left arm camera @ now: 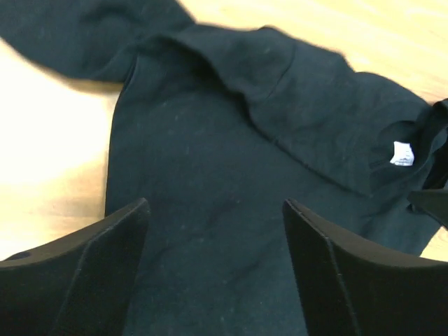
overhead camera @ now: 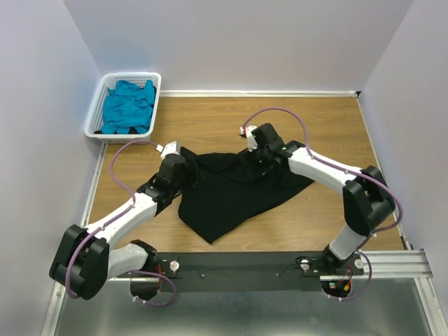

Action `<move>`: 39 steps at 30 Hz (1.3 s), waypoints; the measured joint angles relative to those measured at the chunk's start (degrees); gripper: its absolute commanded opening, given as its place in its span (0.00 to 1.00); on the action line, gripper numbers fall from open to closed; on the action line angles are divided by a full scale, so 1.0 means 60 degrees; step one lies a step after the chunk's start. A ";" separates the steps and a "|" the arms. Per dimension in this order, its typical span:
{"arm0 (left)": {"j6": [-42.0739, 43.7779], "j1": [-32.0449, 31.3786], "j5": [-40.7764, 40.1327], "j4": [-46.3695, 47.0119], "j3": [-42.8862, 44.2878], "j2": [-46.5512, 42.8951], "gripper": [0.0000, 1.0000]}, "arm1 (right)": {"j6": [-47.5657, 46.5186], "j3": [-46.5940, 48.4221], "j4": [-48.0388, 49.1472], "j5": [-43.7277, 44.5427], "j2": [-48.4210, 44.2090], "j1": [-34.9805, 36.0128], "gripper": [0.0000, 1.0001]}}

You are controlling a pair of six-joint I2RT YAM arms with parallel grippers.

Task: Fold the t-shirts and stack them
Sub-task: Flatten the tshirt out

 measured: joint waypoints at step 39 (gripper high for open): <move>-0.0433 0.0488 0.2412 0.1253 0.1067 0.4160 0.29 | -0.1519 0.2914 -0.0157 -0.0342 0.2269 -0.1333 0.01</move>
